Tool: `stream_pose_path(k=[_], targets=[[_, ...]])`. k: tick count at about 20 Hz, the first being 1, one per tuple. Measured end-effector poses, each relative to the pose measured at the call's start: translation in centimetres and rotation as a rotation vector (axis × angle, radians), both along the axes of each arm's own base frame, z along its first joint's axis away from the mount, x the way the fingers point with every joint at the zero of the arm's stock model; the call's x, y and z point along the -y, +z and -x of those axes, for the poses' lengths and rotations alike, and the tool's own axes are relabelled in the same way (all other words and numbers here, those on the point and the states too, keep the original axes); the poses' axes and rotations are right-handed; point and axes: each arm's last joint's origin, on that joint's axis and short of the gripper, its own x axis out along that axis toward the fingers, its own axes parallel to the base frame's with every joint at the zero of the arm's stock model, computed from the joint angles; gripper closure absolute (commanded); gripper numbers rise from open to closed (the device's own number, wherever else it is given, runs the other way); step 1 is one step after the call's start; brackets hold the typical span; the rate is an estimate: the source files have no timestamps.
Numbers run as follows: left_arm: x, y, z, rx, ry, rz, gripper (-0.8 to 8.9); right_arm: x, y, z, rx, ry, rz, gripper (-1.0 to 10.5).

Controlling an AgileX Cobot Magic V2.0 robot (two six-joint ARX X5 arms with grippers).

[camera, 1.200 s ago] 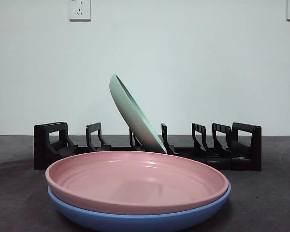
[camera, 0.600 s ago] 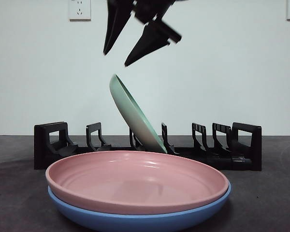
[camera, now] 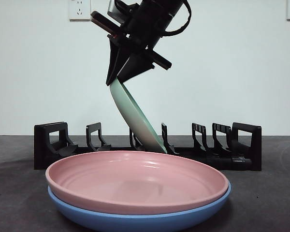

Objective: Place the plate

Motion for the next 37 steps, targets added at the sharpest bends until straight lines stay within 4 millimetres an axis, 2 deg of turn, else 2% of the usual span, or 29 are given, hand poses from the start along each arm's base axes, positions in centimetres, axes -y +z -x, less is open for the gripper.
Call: stream_pose_path(k=[4, 6, 8, 13, 18, 20, 22, 27, 29, 31, 33, 37], targets=[[0.0, 0.0, 0.0, 0.000, 0.000, 0.000, 5.34, 0.2, 0.5, 0.2, -0.032, 0.007, 0.008, 9.4], [0.0, 0.0, 0.0, 0.000, 0.000, 0.000, 5.34, 0.3, 2.0, 0.5, -0.054, 0.015, 0.019, 9.4], [0.0, 0.0, 0.0, 0.005, 0.000, 0.001, 5.34, 0.6, 4.4, 1.0, -0.045, 0.040, 0.018, 9.4], [0.0, 0.3, -0.2, 0.035, 0.000, 0.005, 5.34, 2.9, 10.4, 5.0, -0.022, 0.158, 0.018, 9.4], [0.0, 0.3, -0.2, 0.035, 0.000, 0.005, 5.34, 4.8, 13.4, 9.3, 0.052, 0.251, -0.012, 9.4], [0.0, 0.3, -0.2, 0.035, 0.000, 0.005, 5.34, 5.6, 13.2, 11.3, 0.070, 0.277, -0.022, 9.4], [0.0, 0.3, -0.2, 0.034, 0.000, 0.005, 5.34, 6.4, 12.2, 13.0, 0.077, 0.299, -0.028, 9.4], [0.0, 0.3, -0.2, 0.035, 0.000, 0.005, 5.34, 8.1, 7.3, 16.8, 0.042, 0.305, -0.019, 9.4], [0.0, 0.3, -0.2, 0.035, 0.000, 0.005, 5.34, 8.2, 5.6, 18.2, 0.078, 0.251, 0.070, 9.4], [0.0, 0.3, -0.2, 0.036, 0.006, 0.000, 5.34, 7.5, 3.8, 19.3, 0.153, 0.200, 0.216, 9.4], [0.0, 0.2, -0.2, 0.037, 0.022, -0.012, 5.34, 6.0, 1.9, 20.7, 0.243, 0.209, 0.316, 9.4], [0.0, 0.2, -0.2, 0.038, 0.024, -0.013, 5.34, 2.7, 1.3, 23.9, 0.352, 0.333, 0.285, 9.4]])
